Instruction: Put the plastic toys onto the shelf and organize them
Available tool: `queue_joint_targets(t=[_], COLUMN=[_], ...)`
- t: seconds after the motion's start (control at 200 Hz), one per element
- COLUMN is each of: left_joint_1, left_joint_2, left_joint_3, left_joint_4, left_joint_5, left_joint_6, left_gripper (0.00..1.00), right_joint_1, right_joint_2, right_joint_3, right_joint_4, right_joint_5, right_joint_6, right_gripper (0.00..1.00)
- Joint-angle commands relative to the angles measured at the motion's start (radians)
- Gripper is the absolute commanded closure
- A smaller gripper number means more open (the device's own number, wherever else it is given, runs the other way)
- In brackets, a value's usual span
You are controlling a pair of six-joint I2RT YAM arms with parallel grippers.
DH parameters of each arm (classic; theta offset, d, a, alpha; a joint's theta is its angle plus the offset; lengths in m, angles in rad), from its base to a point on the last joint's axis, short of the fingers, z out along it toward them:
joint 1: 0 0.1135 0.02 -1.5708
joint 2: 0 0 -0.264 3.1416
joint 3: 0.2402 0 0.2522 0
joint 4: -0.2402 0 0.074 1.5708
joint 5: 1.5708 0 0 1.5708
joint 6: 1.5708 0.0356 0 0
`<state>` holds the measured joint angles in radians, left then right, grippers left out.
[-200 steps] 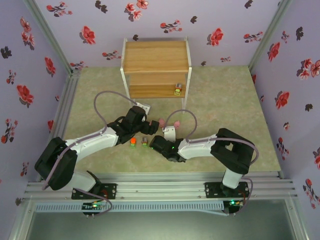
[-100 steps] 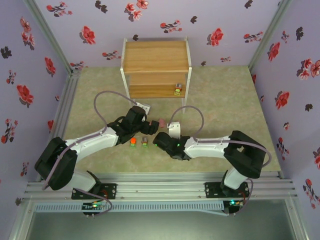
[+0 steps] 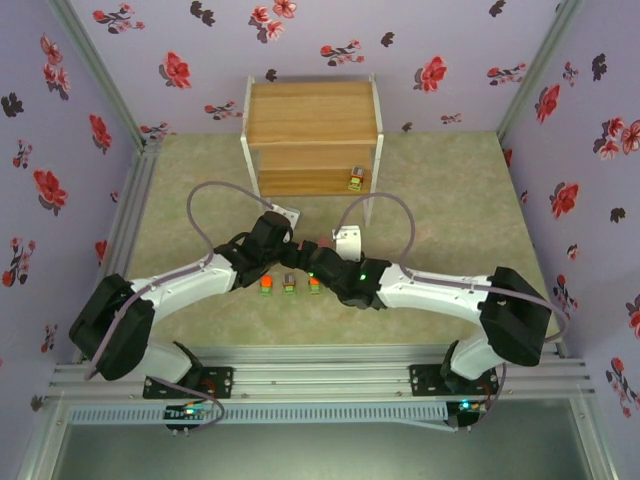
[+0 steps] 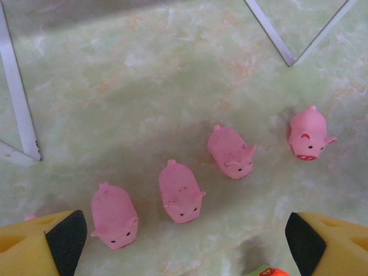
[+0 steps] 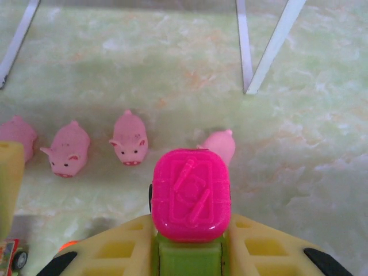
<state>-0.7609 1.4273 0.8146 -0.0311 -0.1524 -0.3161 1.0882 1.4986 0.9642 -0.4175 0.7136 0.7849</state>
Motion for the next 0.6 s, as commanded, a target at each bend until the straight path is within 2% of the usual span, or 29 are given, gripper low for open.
queue_joint_targets(t=[0.0,0.325,0.595], left_joint_1=[0.005,0.006,0.006], left_joint_2=[-0.025,-0.037,-0.039], left_joint_3=[-0.003,-0.011,-0.014], left_joint_4=[0.009,0.017,0.021], left_joint_5=[0.006,0.008,0.008], left_joint_6=[-0.006,-0.006,-0.003], left_gripper=[0.07,0.08,0.08], right_joint_1=[-0.026,-0.096,-0.160], right_joint_2=[-0.037,-0.035,0.032], right_joint_3=[0.049,0.167,0.289], right_joint_4=[-0.053,-0.051,-0.046], right_joint_5=[0.054,0.046,0.004], right_joint_6=[-0.043,-0.129,-0.170], right_gripper=[1.00,1.00,1.00])
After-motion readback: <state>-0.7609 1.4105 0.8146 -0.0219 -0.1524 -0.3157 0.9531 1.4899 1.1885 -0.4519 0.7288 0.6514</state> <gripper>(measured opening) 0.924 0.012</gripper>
